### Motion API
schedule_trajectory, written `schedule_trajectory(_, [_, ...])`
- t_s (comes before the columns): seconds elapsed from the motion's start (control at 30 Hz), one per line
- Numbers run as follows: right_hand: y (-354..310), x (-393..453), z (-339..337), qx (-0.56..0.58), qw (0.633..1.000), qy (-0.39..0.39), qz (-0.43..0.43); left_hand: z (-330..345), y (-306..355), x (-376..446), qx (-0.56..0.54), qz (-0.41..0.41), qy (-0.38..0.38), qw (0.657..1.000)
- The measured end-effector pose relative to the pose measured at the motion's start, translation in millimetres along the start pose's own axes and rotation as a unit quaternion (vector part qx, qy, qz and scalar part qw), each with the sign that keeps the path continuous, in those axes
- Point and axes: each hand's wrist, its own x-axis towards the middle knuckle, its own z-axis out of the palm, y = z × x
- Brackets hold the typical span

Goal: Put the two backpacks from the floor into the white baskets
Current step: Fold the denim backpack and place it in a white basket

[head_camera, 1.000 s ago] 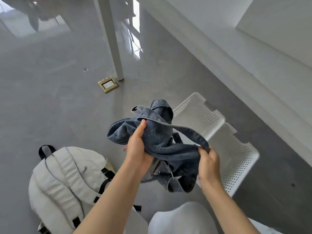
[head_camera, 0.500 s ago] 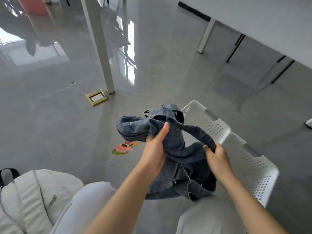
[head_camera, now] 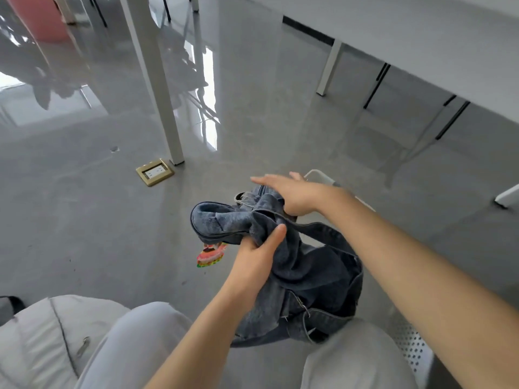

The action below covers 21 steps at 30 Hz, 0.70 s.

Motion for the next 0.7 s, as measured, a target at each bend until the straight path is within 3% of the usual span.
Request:
schedule_trajectory(0.1, [6,8,18,-0.067,0.997,-0.029,-0.008,-8,-3,-10,0.006,-0.001,0.002,1.0])
schedule_trajectory(0.2, [16,4,37,0.006,0.994,0.108,0.001,-15,-3,-18,0.003,-0.006,-0.01,1.0])
schedule_trajectory(0.3, [27,-3,46,0.119,0.962,0.246,-0.003,-23,-3,-27,0.004,0.006,-0.023,1.0])
schedule_trajectory(0.43, [38,-32,41,0.337,0.888,0.312,0.017,-39,-8,-42,0.074,0.0,-0.023,0.997])
schedule_trajectory(0.57, [38,-67,19,0.54,0.75,0.382,0.011,-67,0,-39,0.261,-0.097,-0.046,0.959])
schedule_trajectory(0.63, [28,-82,11,0.57,0.727,0.383,-0.017,-76,14,-30,0.313,-0.023,0.047,0.948])
schedule_trajectory(0.7, [14,-95,14,0.568,0.736,0.364,-0.05,-74,34,-26,0.366,0.145,0.157,0.906])
